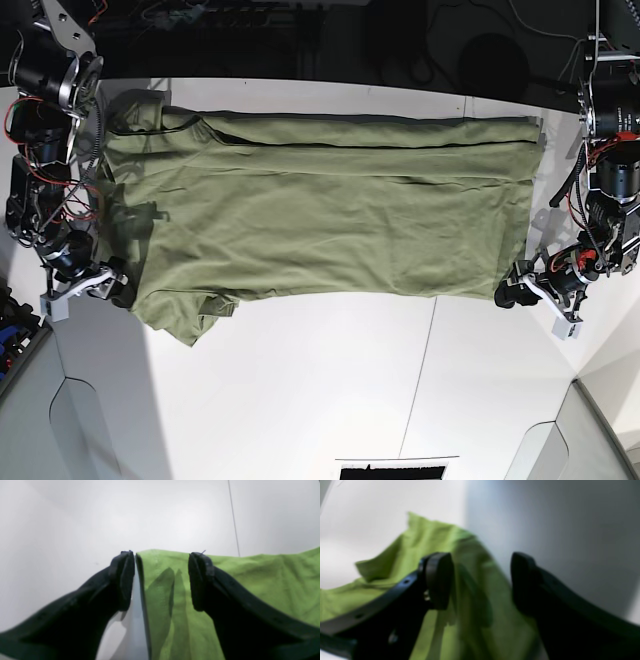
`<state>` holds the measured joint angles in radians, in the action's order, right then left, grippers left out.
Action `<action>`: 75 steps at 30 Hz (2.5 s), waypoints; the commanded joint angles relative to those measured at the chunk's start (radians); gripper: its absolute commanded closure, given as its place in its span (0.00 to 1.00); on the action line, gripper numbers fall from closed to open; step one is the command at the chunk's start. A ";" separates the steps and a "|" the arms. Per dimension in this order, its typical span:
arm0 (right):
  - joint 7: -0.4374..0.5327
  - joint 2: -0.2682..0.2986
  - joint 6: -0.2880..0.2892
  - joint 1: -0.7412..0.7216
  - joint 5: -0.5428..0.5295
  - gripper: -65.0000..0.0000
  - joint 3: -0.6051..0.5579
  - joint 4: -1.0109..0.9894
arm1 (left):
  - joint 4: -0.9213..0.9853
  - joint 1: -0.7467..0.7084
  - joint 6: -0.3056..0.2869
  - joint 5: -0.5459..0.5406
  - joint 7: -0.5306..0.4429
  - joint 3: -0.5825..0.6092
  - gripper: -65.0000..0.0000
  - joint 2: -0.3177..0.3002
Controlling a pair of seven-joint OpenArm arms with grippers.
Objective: Layout the t-shirt on the table in an organized manner, then fold the t-shirt properly
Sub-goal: 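Grasp the hem corners and fold the hem up onto the folded strip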
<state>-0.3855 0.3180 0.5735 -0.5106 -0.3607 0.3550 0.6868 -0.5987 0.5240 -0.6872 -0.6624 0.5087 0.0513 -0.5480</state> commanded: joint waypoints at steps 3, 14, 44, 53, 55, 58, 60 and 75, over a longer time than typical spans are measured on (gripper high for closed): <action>-0.037 -0.005 0.010 -0.013 0.016 0.43 -0.004 0.005 | -0.006 0.021 -0.011 0.001 0.008 -0.003 0.43 -0.013; -0.087 -0.008 0.010 -0.013 -0.023 0.72 -0.004 0.006 | -0.006 0.021 -0.011 0.002 0.008 0.051 0.71 -0.008; -0.479 0.135 0.018 0.184 -0.386 1.00 -0.003 0.487 | -0.335 -0.105 -0.011 -0.449 0.520 0.052 1.00 -0.240; -0.479 0.180 0.018 0.372 -0.388 1.00 -0.003 0.650 | -0.484 -0.261 -0.011 -0.566 0.626 0.052 1.00 -0.306; -0.479 0.180 0.018 0.401 -0.388 1.00 -0.003 0.669 | -0.511 -0.289 -0.011 -0.568 0.636 0.052 1.00 -0.306; -0.478 0.180 0.018 0.440 -0.388 1.00 -0.002 0.686 | -0.549 -0.336 -0.011 -0.568 0.642 0.052 1.00 -0.306; -0.478 0.180 0.017 0.459 -0.387 1.00 -0.002 0.686 | -0.564 -0.367 -0.011 -0.568 0.640 0.052 1.00 -0.305; -0.389 0.178 -0.001 0.457 -0.314 0.51 0.117 0.695 | -0.567 -0.397 -0.011 -0.568 0.616 0.052 0.92 -0.266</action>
<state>-0.7975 0.4744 0.5762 -0.0338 -0.6521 0.4652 1.3613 -1.1519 0.1104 -0.6930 -1.2144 1.1332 0.1127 -0.7891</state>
